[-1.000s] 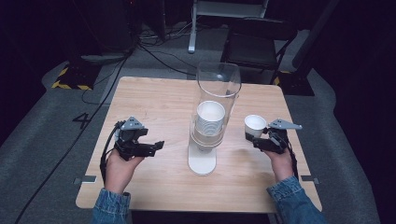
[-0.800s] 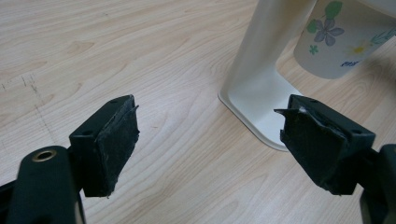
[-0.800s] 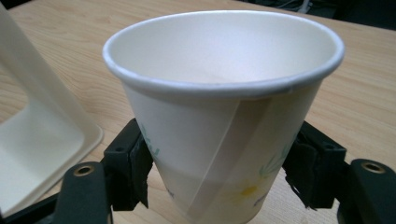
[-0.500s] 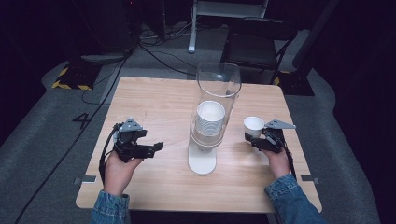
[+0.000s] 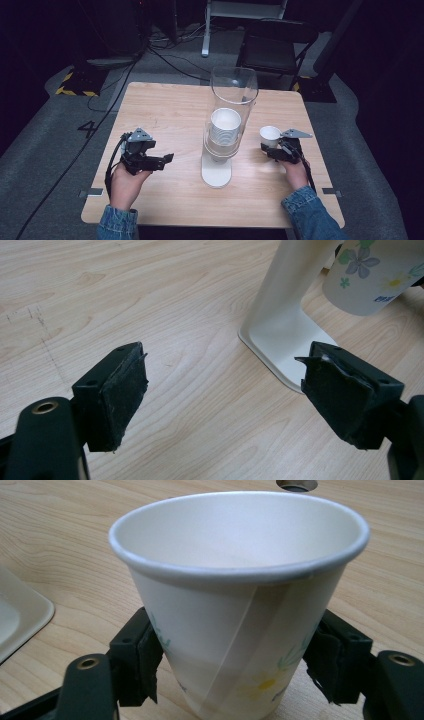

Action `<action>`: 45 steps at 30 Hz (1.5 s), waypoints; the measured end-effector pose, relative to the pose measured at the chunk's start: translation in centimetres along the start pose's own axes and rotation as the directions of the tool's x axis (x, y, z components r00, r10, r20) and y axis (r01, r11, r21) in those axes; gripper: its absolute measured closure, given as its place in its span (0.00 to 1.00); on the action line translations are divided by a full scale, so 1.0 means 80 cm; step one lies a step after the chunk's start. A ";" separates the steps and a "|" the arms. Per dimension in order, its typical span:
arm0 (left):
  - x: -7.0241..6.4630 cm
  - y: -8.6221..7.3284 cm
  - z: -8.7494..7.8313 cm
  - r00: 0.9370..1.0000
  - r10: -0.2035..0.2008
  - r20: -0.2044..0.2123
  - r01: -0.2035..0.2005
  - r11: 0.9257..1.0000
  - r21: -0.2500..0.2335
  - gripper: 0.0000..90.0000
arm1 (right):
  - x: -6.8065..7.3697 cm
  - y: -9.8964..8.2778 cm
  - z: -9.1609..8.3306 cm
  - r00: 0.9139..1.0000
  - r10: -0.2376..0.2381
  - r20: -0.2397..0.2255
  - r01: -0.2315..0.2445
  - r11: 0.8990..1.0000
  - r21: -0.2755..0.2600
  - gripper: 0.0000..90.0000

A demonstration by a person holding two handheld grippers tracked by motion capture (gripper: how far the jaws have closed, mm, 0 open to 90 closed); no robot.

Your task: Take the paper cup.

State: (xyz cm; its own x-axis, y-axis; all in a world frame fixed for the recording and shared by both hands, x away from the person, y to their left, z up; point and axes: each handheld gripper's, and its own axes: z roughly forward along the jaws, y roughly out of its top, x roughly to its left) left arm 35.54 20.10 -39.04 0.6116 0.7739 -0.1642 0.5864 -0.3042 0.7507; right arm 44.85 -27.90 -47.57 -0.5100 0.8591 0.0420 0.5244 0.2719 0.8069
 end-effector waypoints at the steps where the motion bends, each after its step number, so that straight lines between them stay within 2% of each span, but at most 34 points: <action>1: 0.000 0.000 0.000 1.000 0.000 0.000 0.000 1.000 0.001 0.20 | -0.001 0.000 0.001 1.000 -0.003 -0.002 0.003 1.000 0.003 0.34; 13: 0.000 0.000 0.001 1.000 0.008 0.001 -0.008 1.000 0.012 0.20 | -0.002 -0.003 0.005 1.000 -0.002 -0.013 0.003 0.999 0.041 0.33; 16: 0.000 0.000 0.001 1.000 0.008 0.001 -0.008 1.000 0.012 0.20 | -0.003 -0.004 0.006 1.000 0.004 -0.028 -0.003 0.999 0.053 0.29; 18: 0.000 0.000 0.001 1.000 0.008 0.001 -0.009 1.000 0.013 0.20 | -0.004 -0.003 0.006 1.000 0.002 -0.029 0.000 0.999 0.048 0.20; 26: 0.000 0.001 0.002 1.000 0.006 0.003 -0.006 1.000 0.011 0.20 | -0.006 -0.001 0.003 0.999 0.020 -0.039 -0.018 0.999 0.050 0.16; 28: 0.000 0.001 0.002 1.000 0.002 0.005 -0.002 1.000 0.010 0.20 | -0.006 0.001 -0.001 0.999 0.017 -0.043 -0.015 0.999 0.043 0.13; 30: 0.000 0.001 0.002 1.000 0.002 0.004 -0.002 1.000 0.010 0.20 | -0.007 0.005 -0.007 0.999 0.022 -0.037 -0.021 0.999 0.028 0.01; 34: 0.001 0.000 0.001 1.000 0.005 0.000 -0.005 1.000 0.006 0.20 | -0.008 0.012 -0.017 0.999 0.019 -0.048 -0.019 1.000 -0.007 0.00; 35: 0.000 -0.001 -0.001 1.000 0.000 0.004 0.000 1.000 0.005 0.20 | -0.008 0.016 -0.026 0.999 0.002 -0.045 -0.005 0.999 -0.053 0.00; 37: 0.001 -0.001 -0.001 1.000 0.004 -0.001 -0.004 1.000 0.003 0.20 | -0.008 0.017 -0.029 0.999 -0.001 -0.047 -0.003 0.997 -0.072 0.00; 38: 0.000 -0.003 -0.003 1.000 0.002 -0.002 -0.002 1.000 0.001 0.20 | -0.008 0.023 -0.039 0.998 0.007 -0.056 -0.012 0.995 -0.099 0.00; 41: 0.001 -0.005 -0.005 1.000 0.000 -0.004 0.000 1.000 0.003 0.20 | -0.007 0.028 -0.047 0.998 0.005 -0.060 -0.011 0.994 -0.105 0.00; 42: 0.001 -0.008 -0.007 1.000 0.000 -0.009 0.000 1.000 0.003 0.20 | -0.008 0.033 -0.058 0.997 0.003 -0.074 -0.012 0.992 -0.122 0.00; 44: 0.001 -0.010 -0.009 1.000 -0.005 -0.010 0.005 1.000 -0.001 0.20 | -0.008 0.034 -0.061 0.997 0.005 -0.082 -0.015 0.992 -0.122 0.00; 45: 0.001 -0.013 -0.012 1.000 -0.012 -0.014 0.012 1.000 -0.006 0.20 | -0.006 0.037 -0.070 0.995 0.008 -0.102 -0.021 0.992 -0.128 0.00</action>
State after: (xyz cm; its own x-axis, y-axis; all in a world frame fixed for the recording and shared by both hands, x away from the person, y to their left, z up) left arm 34.47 20.98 -39.22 0.5969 0.7852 -0.1647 0.5905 -0.2910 0.7527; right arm 42.84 -29.96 -41.89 -0.5724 0.8128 0.1082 0.4435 0.1959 0.8746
